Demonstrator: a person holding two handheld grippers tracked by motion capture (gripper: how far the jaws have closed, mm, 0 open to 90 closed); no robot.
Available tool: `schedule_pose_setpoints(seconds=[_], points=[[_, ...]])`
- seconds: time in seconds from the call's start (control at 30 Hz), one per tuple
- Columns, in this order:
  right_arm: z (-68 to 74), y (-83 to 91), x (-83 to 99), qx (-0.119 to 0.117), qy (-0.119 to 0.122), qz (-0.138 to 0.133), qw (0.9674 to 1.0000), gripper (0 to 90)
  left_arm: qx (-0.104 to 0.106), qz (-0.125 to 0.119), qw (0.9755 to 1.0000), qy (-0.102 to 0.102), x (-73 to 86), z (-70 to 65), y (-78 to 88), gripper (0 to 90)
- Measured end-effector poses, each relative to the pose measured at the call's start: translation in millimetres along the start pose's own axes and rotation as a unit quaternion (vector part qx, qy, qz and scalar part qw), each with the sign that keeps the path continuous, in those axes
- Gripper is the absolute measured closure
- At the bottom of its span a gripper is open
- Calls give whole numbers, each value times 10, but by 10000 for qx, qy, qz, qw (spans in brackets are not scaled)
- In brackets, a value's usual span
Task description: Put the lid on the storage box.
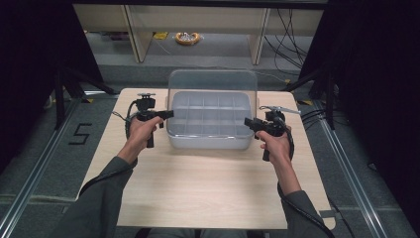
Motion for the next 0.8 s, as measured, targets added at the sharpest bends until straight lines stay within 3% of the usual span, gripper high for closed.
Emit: schedule_pose_setpoints(seconds=[0.03,0.07,0.13,0.23,0.3,0.33,0.47,0.5,0.53,0.57,0.63,0.67,0.7,0.73,0.77,0.8], points=[[2,-7,4,7,-80,20,10000,570,1,26,10000,42,6,-1,-6,654],[-32,-10,-17,-6,126,-49,9999,570,-5,51,10000,37,12,-3,-9,650],[-34,-22,-13,12,8,-16,10000,570,-1,69,9999,74,12,-8,-6,650],[-54,-22,-37,24,71,-70,9999,562,33,55,9999,106,-1,-29,19,644],[-16,-1,-41,-72,-142,-40,9999,562,30,61,10000,73,-3,-35,35,645],[-41,-8,-50,-51,-6,-70,10000,562,19,54,9999,96,2,-36,31,645],[-9,-7,-20,-35,-206,19,9998,561,15,107,9999,111,39,-24,10,642],[-38,-24,-23,-27,-44,-32,10000,560,18,141,9998,125,52,-15,8,640],[-24,-26,-3,-28,-213,49,9998,559,39,141,9998,153,58,-8,5,640],[-68,-51,-17,-34,53,-48,10000,558,42,154,9997,194,65,-6,3,641],[-58,-55,-2,-67,-61,-4,10000,552,25,152,9997,197,67,-6,-5,640],[-81,-76,-1,39,-8,-27,10000,550,13,159,9998,132,69,0,-13,633],[-50,-83,14,-8,-220,61,9997,544,20,169,9997,193,77,8,-37,623],[-50,-83,14,-8,-220,61,9997,544,20,169,9997,193,77,8,-37,620],[-45,-95,26,39,-368,102,9993,541,36,178,9996,205,84,14,-51,620],[-102,-133,12,39,-98,15,9999,537,43,164,9996,204,85,18,-63,609]])
Point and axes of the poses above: each handheld gripper's, and its own axes: y roughly backward along the jaws, x roughly out of its underside, z roughly to its left, the point moved 8 cm from there along -y, roughly forward along the jaws, and after that the axes turned 3 degrees about z, right-handed, at the moved point
